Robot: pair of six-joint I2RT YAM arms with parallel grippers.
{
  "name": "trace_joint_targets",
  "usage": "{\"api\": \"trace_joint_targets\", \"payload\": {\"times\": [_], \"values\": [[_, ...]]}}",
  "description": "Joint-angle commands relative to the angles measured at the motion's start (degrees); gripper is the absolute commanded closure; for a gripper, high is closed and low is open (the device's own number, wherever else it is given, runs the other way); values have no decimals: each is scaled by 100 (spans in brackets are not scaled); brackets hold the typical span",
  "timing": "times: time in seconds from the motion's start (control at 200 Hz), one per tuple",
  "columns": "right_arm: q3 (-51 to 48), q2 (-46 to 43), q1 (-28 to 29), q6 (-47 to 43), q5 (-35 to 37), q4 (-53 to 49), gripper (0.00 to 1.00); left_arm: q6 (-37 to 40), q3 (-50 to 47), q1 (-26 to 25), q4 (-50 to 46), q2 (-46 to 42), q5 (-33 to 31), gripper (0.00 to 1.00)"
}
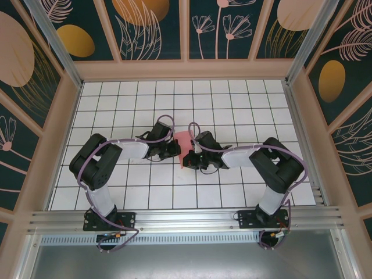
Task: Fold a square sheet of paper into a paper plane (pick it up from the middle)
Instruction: Third fold the triangle at the center of the table.
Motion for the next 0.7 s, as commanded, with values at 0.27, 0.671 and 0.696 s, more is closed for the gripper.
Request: {"api": "trace_joint_targets", "payload": {"times": [0.27,0.671,0.696], "values": [[163,222,46,-188,21,-62,100,173,81,-8,-381,142,-316,99],[192,354,47,-204,123,-258,100,348,373,-13,-482,50,-353,94],[195,356,47,-205,148,-279,100,350,380,-12,-474,38,-336,94]]}}
